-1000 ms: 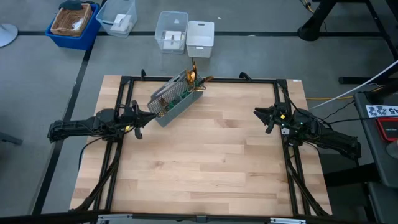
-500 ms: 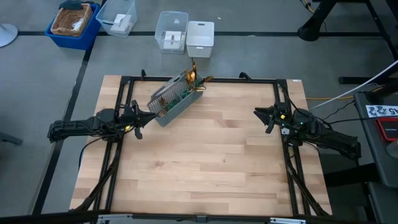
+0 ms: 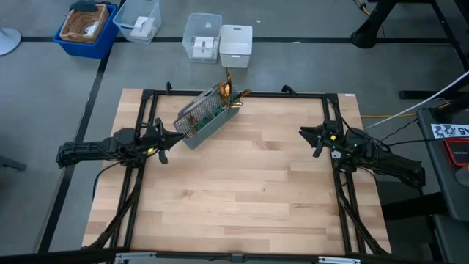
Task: Sort silverware
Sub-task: Return to Home Position
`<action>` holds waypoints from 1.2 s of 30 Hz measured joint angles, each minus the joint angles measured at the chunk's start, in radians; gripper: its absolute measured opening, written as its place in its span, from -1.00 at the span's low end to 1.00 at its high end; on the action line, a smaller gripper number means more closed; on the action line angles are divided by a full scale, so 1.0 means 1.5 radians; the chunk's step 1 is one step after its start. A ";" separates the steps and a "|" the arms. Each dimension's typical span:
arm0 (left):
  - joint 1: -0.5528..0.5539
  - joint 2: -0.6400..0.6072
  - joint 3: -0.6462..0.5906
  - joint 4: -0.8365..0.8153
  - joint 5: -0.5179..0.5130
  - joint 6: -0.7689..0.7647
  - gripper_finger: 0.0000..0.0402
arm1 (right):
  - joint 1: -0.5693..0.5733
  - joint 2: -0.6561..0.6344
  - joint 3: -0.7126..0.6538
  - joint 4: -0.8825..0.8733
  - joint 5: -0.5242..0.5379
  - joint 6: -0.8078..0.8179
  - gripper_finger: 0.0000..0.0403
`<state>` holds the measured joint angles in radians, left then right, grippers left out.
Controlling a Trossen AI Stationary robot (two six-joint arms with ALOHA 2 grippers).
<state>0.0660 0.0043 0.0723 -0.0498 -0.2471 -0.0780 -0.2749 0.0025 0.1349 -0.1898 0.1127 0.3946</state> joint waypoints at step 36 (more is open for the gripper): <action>0.000 0.000 0.000 0.000 0.000 0.000 -0.80 | 0.000 0.000 0.000 0.000 0.000 0.000 -0.41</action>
<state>0.0658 0.0040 0.0723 -0.0498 -0.2474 -0.0780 -0.2746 0.0025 0.1349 -0.1899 0.1123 0.3946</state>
